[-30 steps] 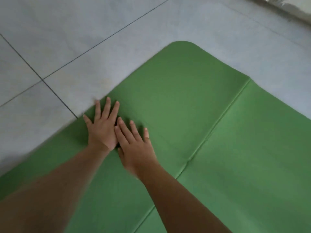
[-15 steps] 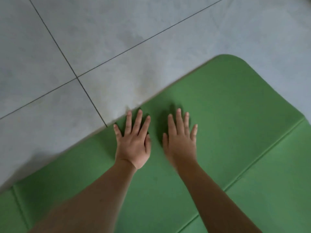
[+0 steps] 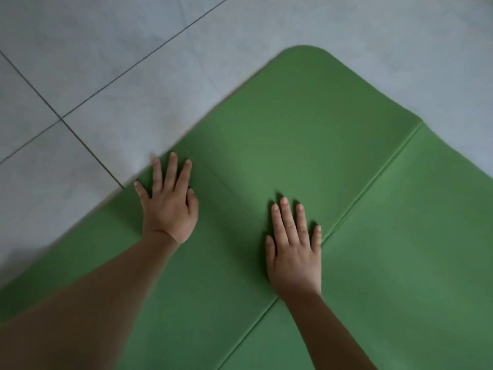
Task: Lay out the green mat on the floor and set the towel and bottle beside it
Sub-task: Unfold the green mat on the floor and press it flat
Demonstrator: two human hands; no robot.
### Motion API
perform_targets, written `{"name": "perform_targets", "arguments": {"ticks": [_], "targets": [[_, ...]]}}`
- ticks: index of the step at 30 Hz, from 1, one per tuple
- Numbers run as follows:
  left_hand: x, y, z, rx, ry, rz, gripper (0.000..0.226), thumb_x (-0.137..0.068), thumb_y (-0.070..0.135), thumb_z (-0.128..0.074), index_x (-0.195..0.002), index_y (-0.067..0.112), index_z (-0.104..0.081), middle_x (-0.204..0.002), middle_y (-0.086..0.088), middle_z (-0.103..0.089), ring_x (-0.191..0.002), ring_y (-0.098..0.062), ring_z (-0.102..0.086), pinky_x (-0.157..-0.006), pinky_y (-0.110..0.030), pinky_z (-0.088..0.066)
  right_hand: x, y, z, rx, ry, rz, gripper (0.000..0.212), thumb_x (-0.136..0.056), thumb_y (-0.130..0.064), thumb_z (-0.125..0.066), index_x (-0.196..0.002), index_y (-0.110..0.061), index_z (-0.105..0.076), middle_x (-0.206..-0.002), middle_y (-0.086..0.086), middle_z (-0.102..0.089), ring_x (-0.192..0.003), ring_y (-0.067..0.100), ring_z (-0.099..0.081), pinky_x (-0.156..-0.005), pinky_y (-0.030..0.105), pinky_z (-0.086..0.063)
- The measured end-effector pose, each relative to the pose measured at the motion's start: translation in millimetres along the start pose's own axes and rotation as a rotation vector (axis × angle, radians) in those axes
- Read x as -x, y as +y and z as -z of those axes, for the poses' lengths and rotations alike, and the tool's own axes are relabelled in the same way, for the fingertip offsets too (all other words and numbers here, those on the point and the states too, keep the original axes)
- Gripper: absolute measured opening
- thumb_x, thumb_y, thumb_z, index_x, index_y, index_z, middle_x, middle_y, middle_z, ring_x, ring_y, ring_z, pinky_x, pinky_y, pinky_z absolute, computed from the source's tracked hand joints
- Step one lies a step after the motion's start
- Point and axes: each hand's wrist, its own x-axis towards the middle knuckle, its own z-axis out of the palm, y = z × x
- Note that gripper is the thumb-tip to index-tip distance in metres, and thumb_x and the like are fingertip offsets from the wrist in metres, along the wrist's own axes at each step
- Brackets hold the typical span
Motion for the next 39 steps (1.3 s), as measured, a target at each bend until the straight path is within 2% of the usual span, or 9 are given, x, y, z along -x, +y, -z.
{"name": "perform_targets", "arguments": {"ticks": [3, 6, 10, 12, 16, 20, 26, 35, 39], "targets": [[-3, 0, 5, -0.049, -0.024, -0.024, 0.055, -0.095, 0.023, -0.034, -0.148, 0.016, -0.024, -0.158, -0.008, -0.009, -0.146, -0.03, 0.004, -0.112, -0.06, -0.004, 27, 22, 6, -0.028, -0.082, -0.095, 0.054, -0.091, -0.036, -0.027, -0.142, -0.019, -0.03, -0.15, -0.002, -0.025, -0.136, 0.024, -0.028, -0.1, 0.054, -0.032], [18, 26, 8, -0.02, -0.025, 0.068, 0.054, -0.094, 0.019, -0.037, -0.146, 0.006, -0.028, -0.157, -0.015, -0.012, -0.145, -0.033, -0.007, -0.115, -0.057, -0.012, 52, 51, 3, -0.092, -0.194, -0.142, 0.055, -0.098, -0.042, -0.018, -0.144, -0.029, 0.01, -0.149, -0.015, 0.025, -0.14, 0.015, 0.02, -0.114, 0.052, -0.006], [102, 135, -10, 0.09, -0.129, -0.1, 0.061, -0.082, 0.03, -0.037, -0.136, 0.004, -0.046, -0.148, -0.02, -0.034, -0.137, -0.04, -0.031, -0.1, -0.066, -0.028, 51, 48, 17, -0.238, -0.021, -0.283, 0.046, -0.092, -0.024, -0.038, -0.133, -0.006, -0.05, -0.147, 0.012, -0.04, -0.136, 0.032, -0.036, -0.103, 0.057, -0.032], [116, 157, -16, -0.002, -0.195, -0.199, 0.061, -0.081, 0.036, -0.032, -0.131, 0.008, -0.054, -0.142, -0.02, -0.044, -0.129, -0.041, -0.043, -0.092, -0.067, -0.036, 41, 42, 18, -0.244, -0.033, -0.213, 0.063, -0.085, -0.032, -0.019, -0.137, -0.01, -0.046, -0.152, 0.009, -0.028, -0.14, 0.032, -0.023, -0.108, 0.056, -0.023], [113, 149, -21, -0.044, -0.156, -0.19, 0.065, -0.084, 0.038, -0.024, -0.139, 0.011, -0.044, -0.15, -0.017, -0.031, -0.138, -0.039, -0.029, -0.102, -0.066, -0.024, 42, 51, -12, -0.198, -0.121, -0.099, 0.061, -0.084, -0.039, 0.002, -0.142, -0.029, 0.017, -0.138, -0.013, 0.04, -0.126, 0.018, 0.043, -0.108, 0.042, 0.019], [117, 154, -24, -0.051, -0.176, -0.182, 0.07, -0.082, 0.041, -0.019, -0.145, 0.015, -0.033, -0.155, -0.013, -0.018, -0.144, -0.033, -0.015, -0.109, -0.061, -0.015, 63, 77, -17, -0.091, -0.101, -0.066, 0.054, -0.09, -0.041, 0.0, -0.137, -0.036, 0.027, -0.143, -0.016, 0.035, -0.133, 0.019, 0.035, -0.107, 0.047, 0.016], [116, 150, -28, -0.028, -0.101, -0.202, 0.073, -0.079, 0.044, -0.024, -0.143, 0.013, -0.037, -0.155, -0.015, -0.021, -0.143, -0.035, -0.018, -0.108, -0.063, -0.016, 124, 124, -11, -0.07, 0.01, -0.22, 0.055, -0.089, -0.035, -0.026, -0.143, -0.023, -0.026, -0.15, -0.002, -0.021, -0.137, 0.026, -0.021, -0.102, 0.056, -0.02], [119, 136, -29, -0.006, -0.101, -0.26, 0.065, -0.09, 0.042, -0.037, -0.149, 0.019, -0.022, -0.159, -0.009, -0.005, -0.147, -0.026, -0.004, -0.114, -0.054, -0.005, 181, 163, -17, 0.01, -0.239, -0.392, 0.059, -0.079, -0.047, 0.019, -0.136, -0.037, 0.031, -0.142, -0.013, 0.041, -0.134, 0.013, 0.036, -0.113, 0.05, 0.008], [129, 86, -24, -0.081, -0.194, -0.317, 0.063, -0.094, 0.046, -0.016, -0.151, 0.02, -0.011, -0.154, 0.0, 0.018, -0.142, -0.018, 0.018, -0.114, -0.054, -0.003, 211, 178, -12, -0.022, -0.292, -0.509, 0.07, -0.073, -0.056, 0.023, -0.139, -0.032, 0.027, -0.143, -0.01, 0.041, -0.135, 0.012, 0.032, -0.117, 0.051, 0.001]]}}
